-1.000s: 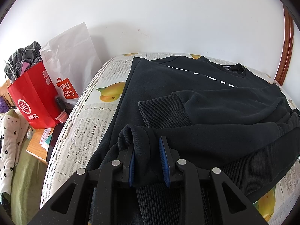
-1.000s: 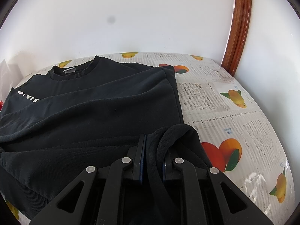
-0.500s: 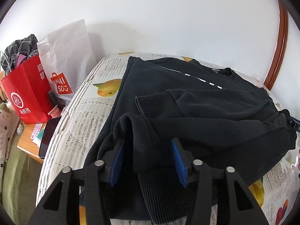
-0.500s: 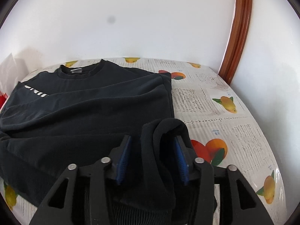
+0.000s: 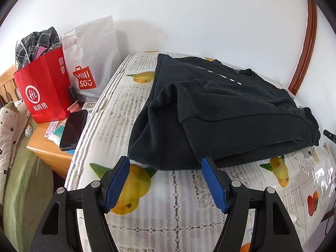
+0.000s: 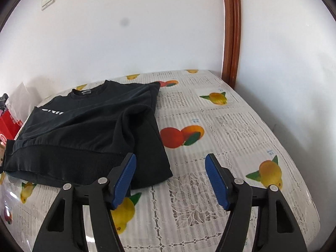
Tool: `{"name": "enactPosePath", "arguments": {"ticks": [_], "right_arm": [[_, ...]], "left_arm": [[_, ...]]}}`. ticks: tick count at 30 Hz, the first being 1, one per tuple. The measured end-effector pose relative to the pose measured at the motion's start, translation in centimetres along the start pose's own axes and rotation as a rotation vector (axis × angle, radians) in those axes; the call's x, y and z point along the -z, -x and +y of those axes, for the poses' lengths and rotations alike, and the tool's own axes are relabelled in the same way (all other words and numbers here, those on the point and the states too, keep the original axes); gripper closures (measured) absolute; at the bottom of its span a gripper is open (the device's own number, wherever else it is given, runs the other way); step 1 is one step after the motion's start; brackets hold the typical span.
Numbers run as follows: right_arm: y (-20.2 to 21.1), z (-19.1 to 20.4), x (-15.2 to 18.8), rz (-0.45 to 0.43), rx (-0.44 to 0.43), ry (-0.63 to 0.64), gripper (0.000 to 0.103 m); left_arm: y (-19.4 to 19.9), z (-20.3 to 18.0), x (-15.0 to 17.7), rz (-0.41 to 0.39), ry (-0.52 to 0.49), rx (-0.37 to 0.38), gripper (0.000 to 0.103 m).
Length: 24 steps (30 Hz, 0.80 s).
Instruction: Fold small clothes
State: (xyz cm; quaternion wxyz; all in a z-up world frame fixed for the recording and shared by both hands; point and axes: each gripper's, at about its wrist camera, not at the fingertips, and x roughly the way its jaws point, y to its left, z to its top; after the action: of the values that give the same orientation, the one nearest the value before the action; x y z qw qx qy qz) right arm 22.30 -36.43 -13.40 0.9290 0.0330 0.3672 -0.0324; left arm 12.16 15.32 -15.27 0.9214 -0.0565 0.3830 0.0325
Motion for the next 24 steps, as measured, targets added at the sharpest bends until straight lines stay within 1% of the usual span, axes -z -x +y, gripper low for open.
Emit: {"name": "enactPosePath", "arguments": {"ticks": [1,4,7,9,14,16,17,18,19,20,21,22,24], "right_arm": [[-0.3,-0.1,0.3,0.011,-0.006,-0.003,0.045],[-1.3,-0.5,0.5,0.027,-0.037,-0.046,0.046],[-2.5,-0.9,0.2,0.047,-0.067,-0.101,0.046],[-3.4,-1.2,-0.1,0.055,-0.081,-0.13,0.046],[-5.9,-1.5,-0.5,0.105,-0.117,-0.179,0.048],[-6.4,-1.4,-0.6,0.113,-0.128,-0.186,0.05],[-6.6,-1.4,-0.7,0.121,-0.136,-0.191,0.054],[-6.8,-1.3,-0.7,0.132,-0.15,-0.194,0.059],[-7.0,-1.2,-0.7,0.142,-0.176,-0.193,0.071],[-7.1,-1.1,-0.8,0.144,-0.199,-0.191,0.081],[-6.9,-0.8,-0.9,0.138,-0.202,-0.183,0.084],[-6.7,-0.5,-0.9,0.127,-0.185,-0.163,0.091],[-6.2,-0.1,-0.9,0.106,-0.172,-0.139,0.093]], "left_arm": [[0.1,0.4,0.1,0.0,0.009,0.002,0.036],[0.3,1.3,-0.2,-0.005,0.043,0.025,0.036],[0.1,2.1,-0.9,-0.018,0.063,0.024,0.037],[-0.7,2.5,-1.4,-0.003,0.074,0.031,0.038],[-3.0,3.3,-1.7,0.049,0.106,0.046,0.048],[-3.8,3.6,-1.6,0.075,0.141,0.068,0.054],[-4.0,3.7,-1.5,0.08,0.158,0.072,0.058],[-3.9,3.6,-1.5,0.069,0.163,0.068,0.064],[-4.0,3.5,-1.5,0.078,0.16,0.073,0.073],[-4.1,3.3,-1.5,0.086,0.158,0.079,0.076],[-4.0,3.1,-1.4,0.085,0.161,0.081,0.082],[-3.9,3.0,-1.3,0.086,0.161,0.085,0.085],[-3.5,2.3,-1.1,0.087,0.127,0.064,0.086]]}}
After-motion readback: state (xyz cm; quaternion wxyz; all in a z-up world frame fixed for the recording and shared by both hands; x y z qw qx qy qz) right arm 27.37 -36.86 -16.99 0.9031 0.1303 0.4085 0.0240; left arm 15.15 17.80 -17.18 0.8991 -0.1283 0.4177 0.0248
